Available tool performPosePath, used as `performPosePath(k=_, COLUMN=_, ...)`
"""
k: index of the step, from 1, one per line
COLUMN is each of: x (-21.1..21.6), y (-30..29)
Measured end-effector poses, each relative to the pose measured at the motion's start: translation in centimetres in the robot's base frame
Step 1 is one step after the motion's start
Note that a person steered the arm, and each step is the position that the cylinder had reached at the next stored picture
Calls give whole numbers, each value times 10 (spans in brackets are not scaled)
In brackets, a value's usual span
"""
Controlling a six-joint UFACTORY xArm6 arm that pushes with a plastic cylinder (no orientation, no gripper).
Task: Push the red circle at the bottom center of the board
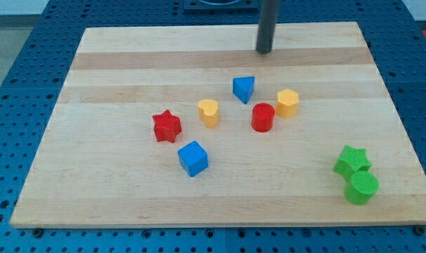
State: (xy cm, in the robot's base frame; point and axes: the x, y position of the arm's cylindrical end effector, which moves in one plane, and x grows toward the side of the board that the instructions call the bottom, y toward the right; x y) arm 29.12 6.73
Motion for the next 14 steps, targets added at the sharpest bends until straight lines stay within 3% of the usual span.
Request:
performPosePath(k=1, x=37, y=18)
performPosePath(k=3, x=117, y=115)
performPosePath(k=4, x=161, y=99)
performPosePath(k=5, x=179, y=68)
performPosePath(k=7, x=140, y=51)
performPosePath(k=9, x=137, y=16)
performPosePath(k=12, x=207, y=-35)
performPosePath(k=14, x=215, y=-82)
